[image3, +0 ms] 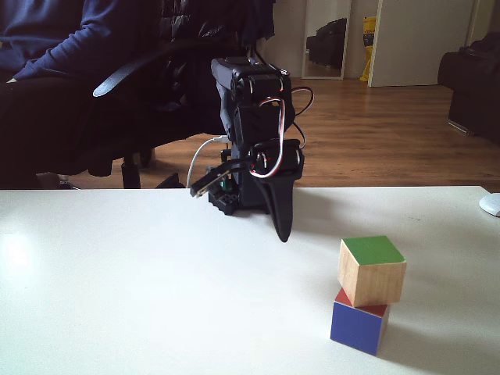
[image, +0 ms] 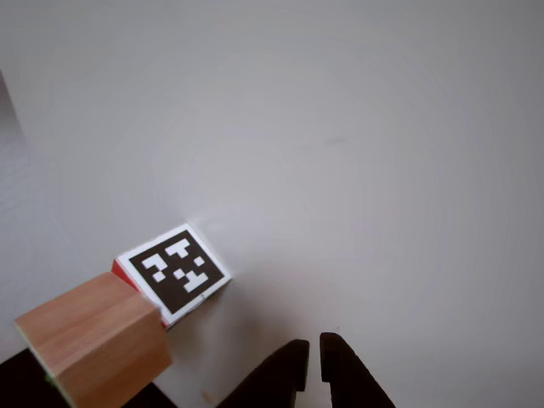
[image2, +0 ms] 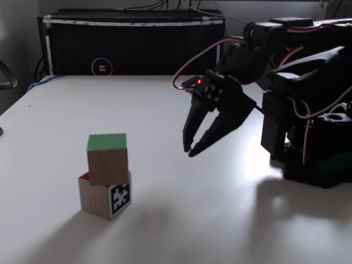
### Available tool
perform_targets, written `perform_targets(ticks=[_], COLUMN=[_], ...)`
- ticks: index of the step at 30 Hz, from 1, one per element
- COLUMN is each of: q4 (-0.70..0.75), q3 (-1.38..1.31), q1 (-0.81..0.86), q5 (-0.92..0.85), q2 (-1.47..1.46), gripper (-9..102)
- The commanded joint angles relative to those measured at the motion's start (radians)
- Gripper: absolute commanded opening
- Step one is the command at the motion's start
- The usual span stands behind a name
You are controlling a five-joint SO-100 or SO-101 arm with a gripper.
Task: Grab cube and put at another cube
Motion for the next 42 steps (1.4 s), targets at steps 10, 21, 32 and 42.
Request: perform_targets(ticks=[10, 21, 32, 42], q4=[0.275, 0.342, 0.342, 0.342], q3=[0.153, 0.140, 0.140, 0.140], q1=[0.025, 0.058, 0.124, 0.130], q5=[-0.110, -0.143, -0.089, -0.086], q2=[0.482, 0.482, 0.482, 0.482], gripper=[0, 0, 0, 0])
